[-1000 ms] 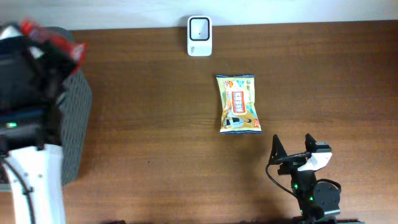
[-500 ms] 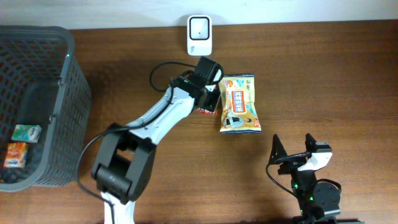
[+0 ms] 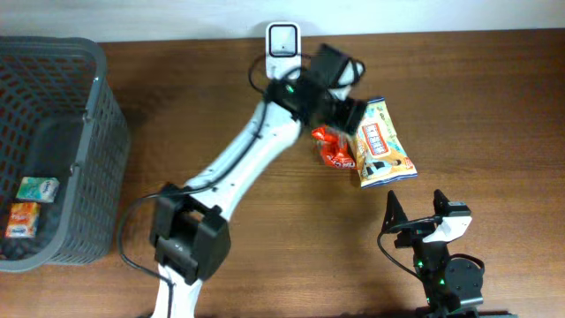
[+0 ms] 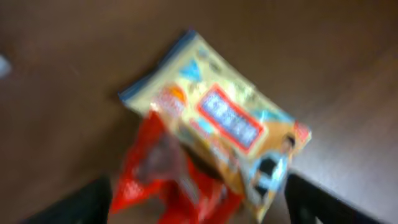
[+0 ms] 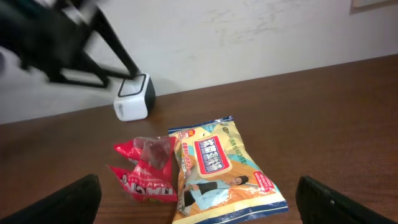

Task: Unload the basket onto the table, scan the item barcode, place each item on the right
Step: 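Place the red bag beside the yellow pack with the left gripper, then reach the left gripper into the basket and grasp the teal tissue pack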

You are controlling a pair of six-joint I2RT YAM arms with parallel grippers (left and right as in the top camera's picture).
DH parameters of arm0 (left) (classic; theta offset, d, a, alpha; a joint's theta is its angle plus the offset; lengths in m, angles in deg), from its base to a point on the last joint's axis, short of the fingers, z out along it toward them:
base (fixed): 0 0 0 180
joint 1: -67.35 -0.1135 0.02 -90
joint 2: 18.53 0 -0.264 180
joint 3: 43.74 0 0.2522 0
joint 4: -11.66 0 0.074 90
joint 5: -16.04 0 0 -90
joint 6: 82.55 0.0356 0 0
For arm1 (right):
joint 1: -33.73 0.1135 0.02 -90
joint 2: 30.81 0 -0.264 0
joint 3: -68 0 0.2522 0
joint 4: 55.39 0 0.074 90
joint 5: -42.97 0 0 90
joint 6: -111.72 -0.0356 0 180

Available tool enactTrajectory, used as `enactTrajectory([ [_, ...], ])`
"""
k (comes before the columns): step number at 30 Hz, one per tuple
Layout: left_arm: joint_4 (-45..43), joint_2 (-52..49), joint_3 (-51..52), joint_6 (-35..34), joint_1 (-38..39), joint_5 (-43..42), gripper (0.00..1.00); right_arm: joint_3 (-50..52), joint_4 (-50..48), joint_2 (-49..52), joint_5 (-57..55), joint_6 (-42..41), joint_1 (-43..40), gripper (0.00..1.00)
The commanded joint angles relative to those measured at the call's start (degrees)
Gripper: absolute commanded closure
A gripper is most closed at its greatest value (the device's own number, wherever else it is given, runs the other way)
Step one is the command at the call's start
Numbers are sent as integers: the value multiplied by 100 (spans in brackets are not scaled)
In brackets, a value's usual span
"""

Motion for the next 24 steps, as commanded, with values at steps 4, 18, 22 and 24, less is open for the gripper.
enactTrajectory([
  [4, 3926, 39, -4249, 11, -1567, 1152, 1, 42, 22, -31, -35, 15, 31, 2],
  [18, 5370, 166, -4505, -1357, -6977, 1178, 1, 42, 22, -31, -35, 17, 31, 2],
  [22, 4275, 140, -2013, -1582, -7121, 1456, 1, 42, 24, -31, -35, 15, 31, 2],
  [24, 3493, 122, -898, -1814, -7189, 1517, 1, 42, 24, -31, -35, 15, 31, 2],
])
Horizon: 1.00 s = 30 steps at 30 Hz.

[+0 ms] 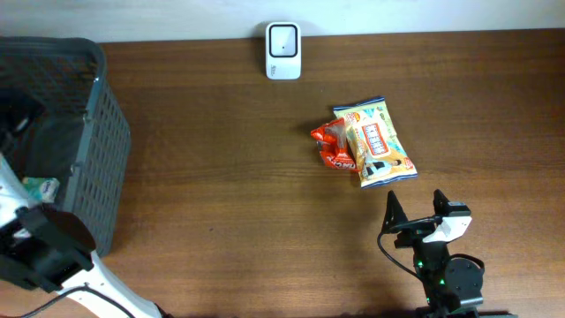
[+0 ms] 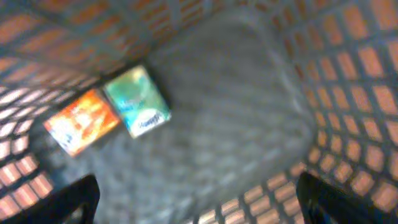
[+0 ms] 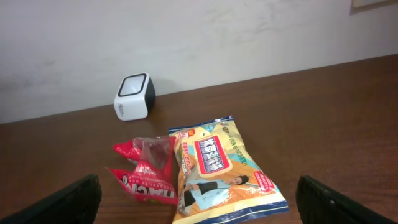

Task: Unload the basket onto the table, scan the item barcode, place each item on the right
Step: 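Reach the left gripper into the basket and grasp the teal tissue pack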

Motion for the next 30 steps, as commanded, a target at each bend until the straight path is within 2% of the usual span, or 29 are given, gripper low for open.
enactTrajectory([
  [1, -916, 15, 1475, -297, -90, 179, 1, 42, 22, -33, -33, 17, 31, 2],
  [3, -1668, 15, 2323, -319, -111, 269, 0, 42, 22, -33, -33, 20, 31, 1],
  [4, -1893, 15, 2638, -710, -111, 815, 3, 42, 22, -33, -33, 17, 31, 1],
  [6, -2199, 11, 2949, -876, -111, 1246, 5, 42, 24, -33, -33, 17, 31, 2],
  [9, -2970, 11, 3460, -874, -111, 1255, 8, 42, 22, -33, -33, 17, 31, 2],
  [13, -3681, 11, 3952, -876, -111, 1982, 16, 42, 22, -33, -33, 20, 31, 2],
  [15, -3744, 9, 3967, -874, -122, 2017, 51, 42, 22, -33, -33, 17, 31, 2],
  [18, -3718, 4, 3967, -872, -120, 2015, 90, 42, 24, -33, -33, 17, 31, 2],
  [19, -3654, 4, 3967, -872, -122, 2015, 100, 42, 24, -33, -33, 17, 31, 2],
  [23, -3348, 461, 3595, -376, -35, 1849, 100, 42, 22, -33, -33, 17, 31, 2],
  [26, -3495, 1947, 3320, -378, 188, 581, 100, 42, 24, -33, -33, 17, 31, 2],
  [30, -3886, 3891, 3320, -376, 1121, -186, 100, 42, 24, -33, -33, 17, 31, 2],
])
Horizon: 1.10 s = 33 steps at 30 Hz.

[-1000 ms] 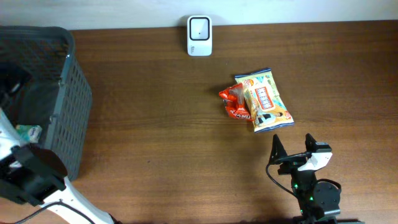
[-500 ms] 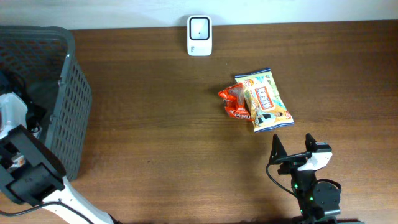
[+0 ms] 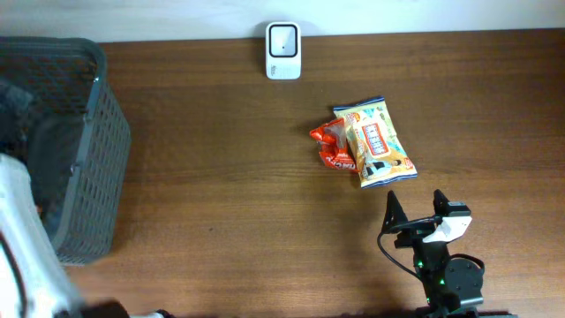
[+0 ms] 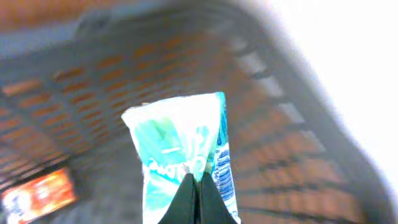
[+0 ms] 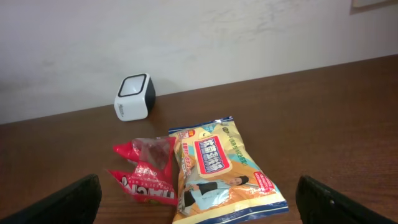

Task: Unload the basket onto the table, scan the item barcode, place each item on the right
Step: 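Reach the left gripper into the basket and grasp the teal tissue pack, then set the teal tissue pack beside the red bag with the left gripper, then reach the left gripper into the basket and grasp the orange tissue pack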

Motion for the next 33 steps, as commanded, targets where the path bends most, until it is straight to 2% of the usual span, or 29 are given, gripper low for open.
enactTrajectory([
  [1, -55, 1110, -46, 94, 968, -817, 100, 42, 24, -28, -31, 13, 31, 2],
  [3, -37, 1375, -44, 96, 2157, -1082, 100, 42, 22, -28, -31, 13, 31, 2],
  [5, 44, 1209, 70, 101, 3228, -1080, 100, 42, 24, -28, -31, 13, 31, 2],
  [7, 44, 680, 306, 339, 4293, -1082, 100, 42, 22, -28, -31, 13, 31, 2],
  [9, 37, -452, 378, 693, 5248, -1082, 100, 42, 24, -28, -31, 13, 31, 1],
  [11, -55, -1325, 378, 1010, 5659, -1058, 100, 42, 22, -28, -31, 13, 31, 2],
  [13, -201, -2334, 378, 1040, 5980, -1062, 100, 42, 22, -28, -31, 13, 31, 2],
  [15, -245, -2927, 378, 1034, 6142, -1143, 100, 42, 22, -28, -31, 13, 31, 2],
  [17, -332, -3077, 376, 1036, 6236, -1504, 91, 42, 24, -28, -31, 13, 31, 2],
  [18, -413, -3075, 374, 1036, 6269, -1513, 73, 42, 22, -28, -31, 15, 31, 2],
  [19, -400, -3071, 197, 1043, 6242, -1508, 56, 42, 24, -28, -31, 15, 31, 2],
  [20, -291, -3042, 44, 1043, 6188, -1508, 55, 42, 24, -28, -31, 13, 31, 2],
  [23, 1233, -2599, -1471, 1045, 5534, -1460, 51, 42, 22, -28, -31, 13, 31, 2],
  [25, 2402, -2111, -2573, 1043, 4830, -1375, 48, 42, 24, -28, -31, 13, 31, 2],
  [26, 2870, -1746, -3005, 1043, 4264, -1196, 33, 42, 24, -28, -31, 13, 31, 2],
  [28, 3283, -1078, -3206, 1040, 3134, -1056, 18, 42, 24, -28, -31, 13, 31, 2],
  [29, 3477, -846, -3206, 1040, 2647, -1054, 18, 42, 22, -28, -31, 13, 31, 2],
  [31, 4332, -490, -3206, 1040, 1099, -890, 12, 42, 24, -28, -31, 13, 31, 1],
  [33, 4765, -492, -3193, 811, 337, -527, 10, 42, 22, -28, -31, 13, 31, 2],
])
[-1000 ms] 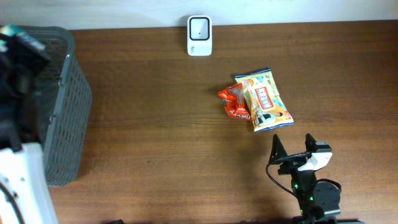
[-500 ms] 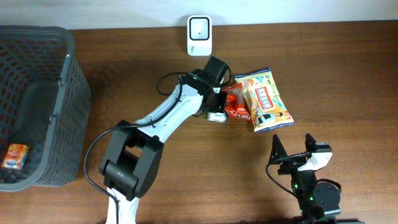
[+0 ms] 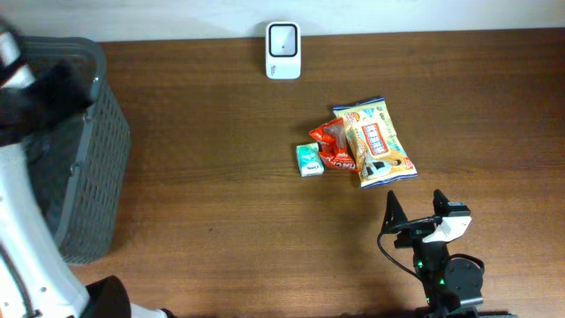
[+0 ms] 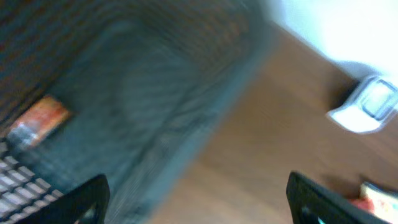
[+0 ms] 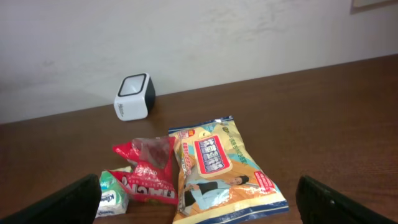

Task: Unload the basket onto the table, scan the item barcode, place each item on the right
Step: 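Reach the left gripper into the basket and grasp the orange tissue pack, then place the orange tissue pack left of the teal pack with the left gripper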

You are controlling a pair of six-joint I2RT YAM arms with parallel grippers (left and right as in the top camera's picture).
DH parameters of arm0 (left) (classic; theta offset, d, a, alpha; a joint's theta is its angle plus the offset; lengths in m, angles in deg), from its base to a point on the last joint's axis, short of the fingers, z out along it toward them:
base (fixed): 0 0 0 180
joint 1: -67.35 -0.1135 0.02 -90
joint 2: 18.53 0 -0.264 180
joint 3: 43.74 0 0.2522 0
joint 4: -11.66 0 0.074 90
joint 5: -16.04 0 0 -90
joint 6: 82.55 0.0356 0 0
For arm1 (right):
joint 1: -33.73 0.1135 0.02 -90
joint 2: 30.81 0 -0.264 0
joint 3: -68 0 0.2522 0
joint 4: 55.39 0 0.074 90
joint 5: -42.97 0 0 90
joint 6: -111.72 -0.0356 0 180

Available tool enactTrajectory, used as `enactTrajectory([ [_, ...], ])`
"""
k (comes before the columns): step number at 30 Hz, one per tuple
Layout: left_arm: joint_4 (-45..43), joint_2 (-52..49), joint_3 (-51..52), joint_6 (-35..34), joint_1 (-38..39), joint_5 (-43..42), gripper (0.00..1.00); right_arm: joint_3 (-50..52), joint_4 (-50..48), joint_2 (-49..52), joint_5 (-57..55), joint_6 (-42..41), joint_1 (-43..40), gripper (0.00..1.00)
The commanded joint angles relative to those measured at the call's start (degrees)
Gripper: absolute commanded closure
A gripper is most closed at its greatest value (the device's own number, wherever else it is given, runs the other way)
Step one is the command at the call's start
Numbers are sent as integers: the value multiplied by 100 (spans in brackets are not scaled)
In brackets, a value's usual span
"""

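The white barcode scanner (image 3: 282,50) stands at the table's far edge. A small green packet (image 3: 309,160) lies flat on the table, touching the left side of a red packet (image 3: 333,147). My left gripper (image 4: 196,204) is open and empty, blurred, over the right rim of the grey basket (image 3: 99,115). In its view the scanner (image 4: 367,106) is at the far right. My right gripper (image 5: 205,208) is open near the front edge, facing the green packet (image 5: 112,193), and holds nothing.
A yellow snack bag (image 3: 377,143) lies against the red packet's right side. An orange packet (image 4: 38,120) lies on the basket's floor. The basket fills the table's left end.
The green packet, then held in my shut left gripper inside the basket, now lies on the table beside the red packet. My left gripper is open and back at the basket.
My left gripper was open over the red and yellow packets by the scanner. Then it was open above the green and orange packets in the basket. Then it was shut on the green one. Now that packet lies on the table, let go.
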Motion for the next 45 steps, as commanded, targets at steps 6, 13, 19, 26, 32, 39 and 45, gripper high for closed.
enactTrajectory([
  [6, -251, 96, 1062, -938, -1921, 1088, 9, 42, 22, -35, -28, 17, 31, 2],
  [13, -4356, 87, 5261, -492, -1906, 2776, 15, 42, 24, -35, -28, 17, 31, 2],
  [19, -6328, -221, 6478, 2533, -1908, 2704, 14, 42, 22, -35, -28, 17, 31, 2],
  [26, -6526, -1067, 6478, 3272, -1917, 2538, 25, 42, 24, -35, -28, 17, 31, 2],
  [32, -6334, -1154, 6478, 3270, -2225, 2894, 32, 42, 22, -35, -28, 17, 31, 2],
  [39, -6461, -1443, 6478, 3270, -2249, 2540, 66, 42, 24, -35, -28, 20, 31, 1],
  [45, -5963, -953, 5781, 3263, -2052, 1635, 100, 42, 22, -35, -28, 17, 31, 2],
])
